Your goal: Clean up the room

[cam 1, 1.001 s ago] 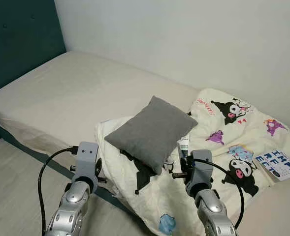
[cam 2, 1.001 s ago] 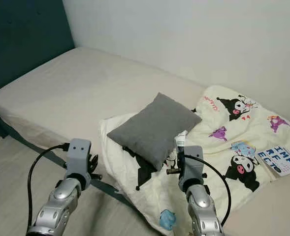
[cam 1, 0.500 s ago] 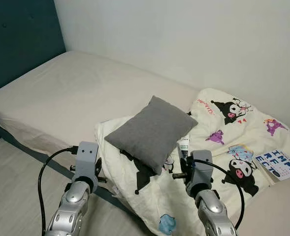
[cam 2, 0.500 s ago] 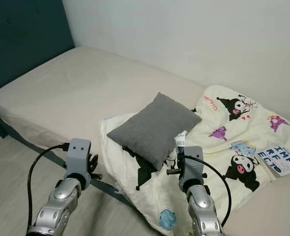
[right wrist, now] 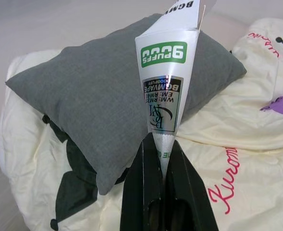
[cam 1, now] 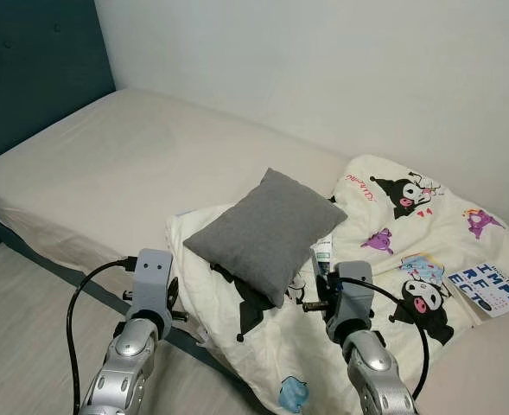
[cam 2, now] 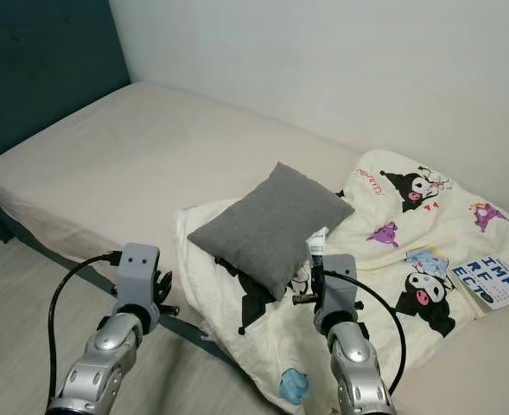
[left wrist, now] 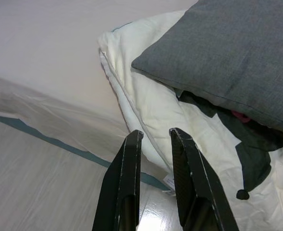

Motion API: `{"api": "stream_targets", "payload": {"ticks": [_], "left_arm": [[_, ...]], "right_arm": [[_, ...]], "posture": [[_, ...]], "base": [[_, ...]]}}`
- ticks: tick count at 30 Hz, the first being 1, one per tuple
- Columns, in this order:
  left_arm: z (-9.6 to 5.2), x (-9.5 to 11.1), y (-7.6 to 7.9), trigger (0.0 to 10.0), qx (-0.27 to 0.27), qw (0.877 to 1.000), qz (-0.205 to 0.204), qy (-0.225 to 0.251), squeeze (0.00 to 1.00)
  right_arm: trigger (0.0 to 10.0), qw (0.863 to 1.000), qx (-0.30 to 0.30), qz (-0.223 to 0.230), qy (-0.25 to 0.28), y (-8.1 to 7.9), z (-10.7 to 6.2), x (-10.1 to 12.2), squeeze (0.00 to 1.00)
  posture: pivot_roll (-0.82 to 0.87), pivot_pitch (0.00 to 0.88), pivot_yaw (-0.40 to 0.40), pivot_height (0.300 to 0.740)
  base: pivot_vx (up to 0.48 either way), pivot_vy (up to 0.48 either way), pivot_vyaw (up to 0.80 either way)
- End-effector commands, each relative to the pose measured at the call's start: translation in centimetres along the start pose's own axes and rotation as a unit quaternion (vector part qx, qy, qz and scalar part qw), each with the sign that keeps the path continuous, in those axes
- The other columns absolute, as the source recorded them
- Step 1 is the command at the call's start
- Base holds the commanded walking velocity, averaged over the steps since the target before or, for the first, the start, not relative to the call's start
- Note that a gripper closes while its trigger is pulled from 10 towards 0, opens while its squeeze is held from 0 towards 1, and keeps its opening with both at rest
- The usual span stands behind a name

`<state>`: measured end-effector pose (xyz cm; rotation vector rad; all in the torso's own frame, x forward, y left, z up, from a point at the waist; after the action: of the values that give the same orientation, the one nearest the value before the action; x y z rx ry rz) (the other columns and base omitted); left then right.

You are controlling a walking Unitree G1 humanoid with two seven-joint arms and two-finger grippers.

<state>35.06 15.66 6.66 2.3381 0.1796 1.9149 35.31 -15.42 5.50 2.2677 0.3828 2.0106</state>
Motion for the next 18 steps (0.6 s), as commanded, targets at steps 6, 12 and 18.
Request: {"api": "stream_targets", "payload": {"ticks": [6, 12, 18], "left_arm": [[0.09, -0.22, 0.09, 10.0, 0.002, 1.0, -0.005, -0.005, 0.0], [0.04, -0.14, 0.11, 10.0, 0.001, 1.0, -0.005, -0.004, 0.0], [-0.01, -0.16, 0.12, 10.0, 0.001, 1.0, -0.004, -0.005, 0.0]], "right_arm": [[10.0, 1.0, -0.001, -0.001, -0.008, 0.16, -0.07, -0.63, 0.0], [10.0, 1.0, 0.0, 0.0, -0.007, 0.02, -0.13, -0.67, 0.0], [10.0, 1.0, -0.001, 0.002, -0.008, 0.02, -0.16, -0.77, 0.0]], "posture": [[0.03, 0.143, -0.06, 0.74], [0.03, 0.143, -0.058, 0.74], [0.03, 0.145, -0.056, 0.74]], "base": [[0.0, 0.109, 0.0], [0.0, 0.424, 0.0], [0.0, 0.437, 0.0]]}}
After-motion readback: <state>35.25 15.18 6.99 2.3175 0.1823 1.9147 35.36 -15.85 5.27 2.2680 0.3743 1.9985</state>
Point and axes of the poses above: a point about 5 cm out from each wrist's last joint towards the gripper, its own z axis pointing out of the wrist towards the gripper, its own x axis along the axis of the wrist's last joint, y = z × x, the point moved 6 cm from there along z, pointing out of the wrist towards the gripper, and after that the axes turned 13 degrees about -z, right-handed, at the moved point
